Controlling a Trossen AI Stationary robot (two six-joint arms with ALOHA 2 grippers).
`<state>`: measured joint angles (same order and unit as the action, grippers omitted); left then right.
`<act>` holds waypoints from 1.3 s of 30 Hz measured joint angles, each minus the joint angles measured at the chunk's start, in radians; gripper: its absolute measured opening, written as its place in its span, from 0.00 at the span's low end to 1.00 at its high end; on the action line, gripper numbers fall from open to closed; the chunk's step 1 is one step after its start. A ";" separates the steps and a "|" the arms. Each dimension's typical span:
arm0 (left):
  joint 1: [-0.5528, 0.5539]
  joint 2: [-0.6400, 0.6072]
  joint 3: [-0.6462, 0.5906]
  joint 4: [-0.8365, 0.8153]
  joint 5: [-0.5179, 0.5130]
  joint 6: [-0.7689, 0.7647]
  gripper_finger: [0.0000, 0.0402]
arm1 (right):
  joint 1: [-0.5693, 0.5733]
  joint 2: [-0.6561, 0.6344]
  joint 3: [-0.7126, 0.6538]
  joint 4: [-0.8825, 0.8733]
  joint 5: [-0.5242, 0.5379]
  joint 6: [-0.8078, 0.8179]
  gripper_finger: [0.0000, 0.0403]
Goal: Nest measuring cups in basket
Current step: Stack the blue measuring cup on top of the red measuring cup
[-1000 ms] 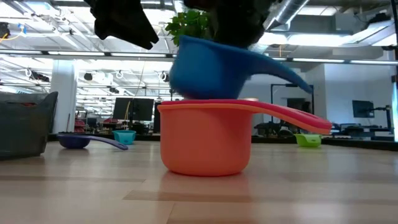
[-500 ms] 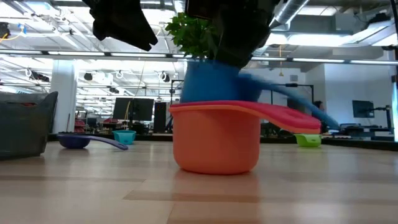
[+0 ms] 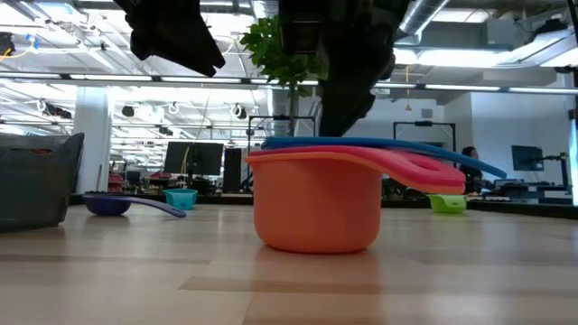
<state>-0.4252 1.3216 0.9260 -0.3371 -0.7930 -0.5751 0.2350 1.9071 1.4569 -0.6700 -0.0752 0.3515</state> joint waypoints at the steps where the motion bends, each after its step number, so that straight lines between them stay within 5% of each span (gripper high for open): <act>1: -0.006 0.008 0.000 -0.006 0.000 -0.004 0.37 | 0.009 -0.012 0.000 -0.029 0.030 0.002 0.41; 6: -0.027 0.065 0.000 -0.028 0.005 -0.046 0.37 | 0.080 -0.094 -0.034 -0.099 0.203 0.043 0.37; 12: -0.041 0.141 0.000 -0.028 0.117 -0.084 0.37 | 0.146 -0.212 -0.174 -0.064 0.270 0.140 0.30; 24: -0.116 0.222 0.000 -0.003 0.406 -0.123 0.37 | 0.198 -0.194 -0.413 0.259 0.209 0.376 0.16; 30: -0.146 0.290 0.001 0.227 0.581 0.010 0.29 | 0.217 -0.126 -0.408 0.397 0.118 0.377 0.10; 39: -0.130 0.353 0.002 0.273 0.613 0.041 0.17 | 0.222 -0.121 -0.363 0.426 0.081 0.323 0.04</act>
<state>-0.5550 1.6750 0.9278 -0.0644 -0.1799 -0.5345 0.4567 1.7859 1.0938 -0.2444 0.0060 0.6750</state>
